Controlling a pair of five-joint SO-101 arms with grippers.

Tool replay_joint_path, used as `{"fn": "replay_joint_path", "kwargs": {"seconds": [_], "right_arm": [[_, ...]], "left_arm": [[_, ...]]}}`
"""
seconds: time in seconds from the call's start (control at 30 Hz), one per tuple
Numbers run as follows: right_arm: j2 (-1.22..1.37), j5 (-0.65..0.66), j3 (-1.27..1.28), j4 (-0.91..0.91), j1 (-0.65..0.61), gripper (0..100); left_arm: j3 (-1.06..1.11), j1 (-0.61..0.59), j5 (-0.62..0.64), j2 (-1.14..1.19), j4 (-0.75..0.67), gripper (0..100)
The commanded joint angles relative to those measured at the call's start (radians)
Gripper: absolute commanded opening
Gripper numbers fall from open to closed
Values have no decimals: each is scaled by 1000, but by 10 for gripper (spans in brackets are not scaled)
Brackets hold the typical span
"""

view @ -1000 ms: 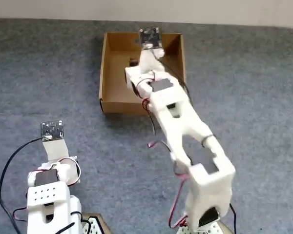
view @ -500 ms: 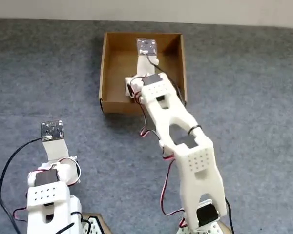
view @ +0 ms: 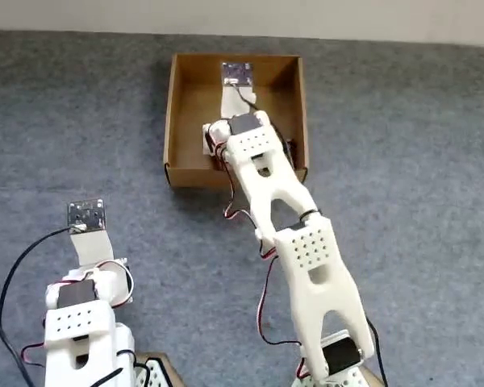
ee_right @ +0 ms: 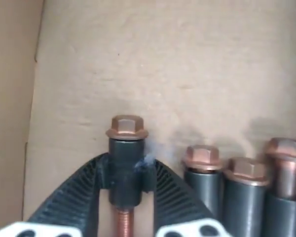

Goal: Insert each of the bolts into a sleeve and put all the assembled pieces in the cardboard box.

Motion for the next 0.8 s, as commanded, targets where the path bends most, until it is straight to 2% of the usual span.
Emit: {"fn": "replay_joint_path", "kwargs": {"seconds": [0.0,0.1,0.33,0.43,0.57,0.67,0.77], "right_arm": [[8,-12,-143,77,1,123],[25,-12,-211,150,1,199],[36,-8,-325,180,18,179],[39,-8,-371,179,16,139],[39,-8,-401,179,16,9],[24,-6,-410,242,27,14],[-16,-6,-555,409,47,7]], "left_arm": [[-2,-12,-3,-8,-11,42],[-2,-12,-3,-8,-11,42],[-2,-13,-3,-8,-9,42],[-2,-13,-3,-8,-9,42],[-2,-13,-3,-8,-9,42],[-2,-13,-3,-8,-9,42],[-2,-13,-3,-8,-9,42]]}}
